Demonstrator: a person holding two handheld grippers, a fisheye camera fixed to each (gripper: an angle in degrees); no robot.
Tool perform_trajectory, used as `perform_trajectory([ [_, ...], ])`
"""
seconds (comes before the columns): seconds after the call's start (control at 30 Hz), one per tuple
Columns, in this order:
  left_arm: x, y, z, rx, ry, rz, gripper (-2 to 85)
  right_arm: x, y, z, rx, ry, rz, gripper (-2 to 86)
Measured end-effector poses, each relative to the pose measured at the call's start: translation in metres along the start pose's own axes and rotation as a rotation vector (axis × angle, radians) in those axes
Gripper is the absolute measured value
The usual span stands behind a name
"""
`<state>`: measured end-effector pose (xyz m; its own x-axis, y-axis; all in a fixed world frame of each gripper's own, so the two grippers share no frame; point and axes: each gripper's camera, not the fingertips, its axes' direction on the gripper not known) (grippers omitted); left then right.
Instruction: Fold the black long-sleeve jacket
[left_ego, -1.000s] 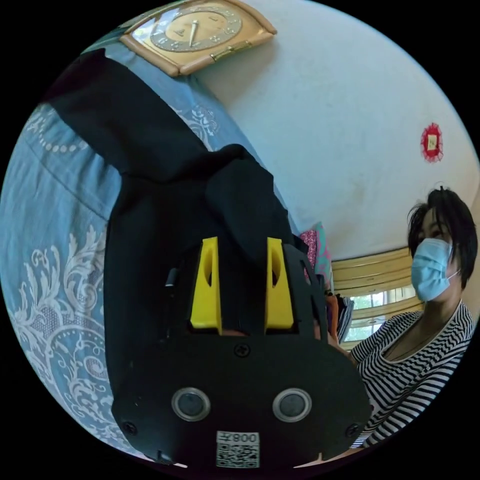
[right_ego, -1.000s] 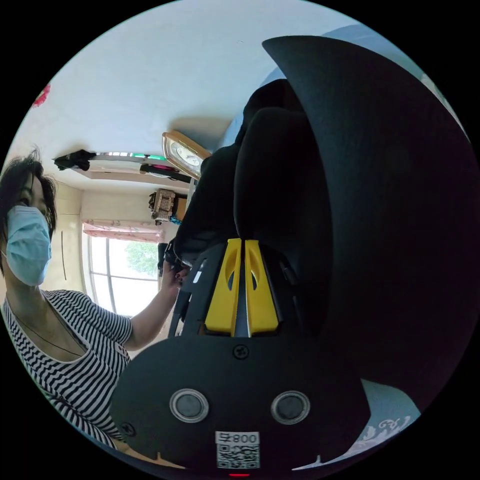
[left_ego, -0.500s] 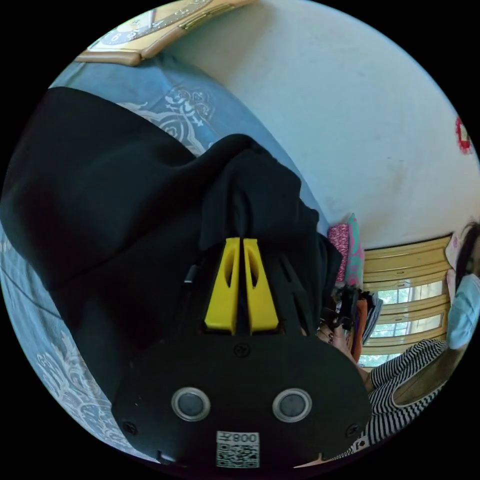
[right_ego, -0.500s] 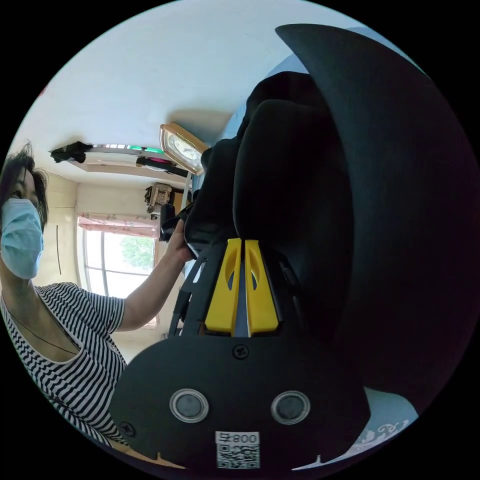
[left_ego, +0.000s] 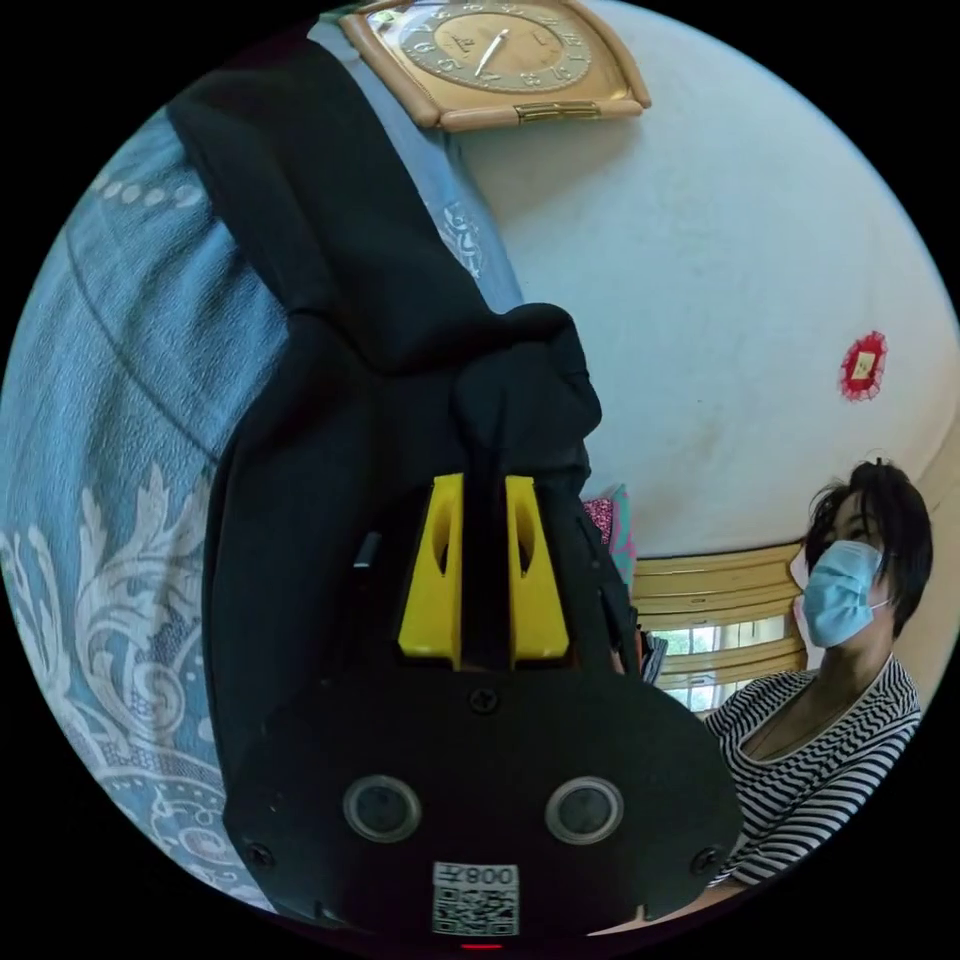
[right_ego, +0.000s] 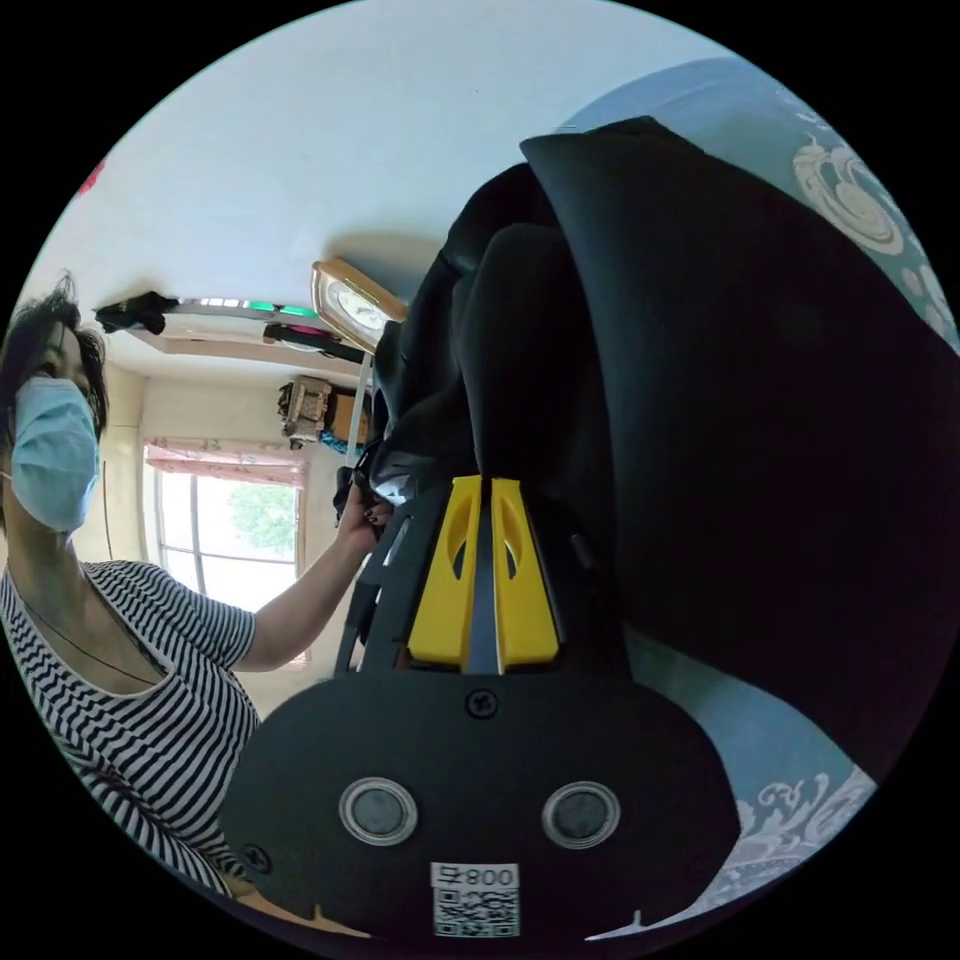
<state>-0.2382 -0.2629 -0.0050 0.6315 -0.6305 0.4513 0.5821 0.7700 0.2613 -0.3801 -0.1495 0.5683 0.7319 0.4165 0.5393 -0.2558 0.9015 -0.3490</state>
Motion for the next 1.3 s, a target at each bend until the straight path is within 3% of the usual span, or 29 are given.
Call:
perform_trajectory([
  [0.2, 0.048, 0.018, -0.007, 0.087, -0.048, 0.15, 5.6, -0.056, 0.006, -0.048, 0.083, 0.137, -0.15, 0.1],
  [0.33, 0.092, 0.01, 0.035, -0.046, -0.089, 0.331, 3.5, -0.091, -0.026, -0.024, 0.026, 0.314, -0.336, 0.0],
  [0.5, 0.102, -0.01, 0.096, -0.136, -0.299, 0.305, 1.1, -0.067, -0.063, 0.019, -0.077, 0.575, -0.293, 0.0],
  [0.63, 0.123, -0.004, 0.115, -0.146, -0.293, 0.317, 0.4, -0.06, -0.063, 0.0, -0.047, 0.523, -0.261, 0.0],
  [0.83, 0.178, 0.052, 0.101, -0.083, -0.067, 0.418, 0.2, -0.087, 0.003, -0.06, 0.069, 0.4, -0.337, 0.0],
  [0.93, 0.195, 0.08, 0.121, -0.199, -0.117, 0.449, 0.2, -0.087, 0.043, -0.064, 0.032, 0.294, -0.354, 0.0],
  [1.07, 0.186, 0.096, 0.158, -0.344, -0.262, 0.346, 0.3, -0.05, 0.07, -0.029, -0.2, 0.368, -0.285, 0.0],
  [1.3, 0.239, 0.118, 0.162, -0.238, -0.184, 0.383, 1.0, -0.046, 0.126, -0.132, -0.035, 0.226, -0.219, 0.2],
])
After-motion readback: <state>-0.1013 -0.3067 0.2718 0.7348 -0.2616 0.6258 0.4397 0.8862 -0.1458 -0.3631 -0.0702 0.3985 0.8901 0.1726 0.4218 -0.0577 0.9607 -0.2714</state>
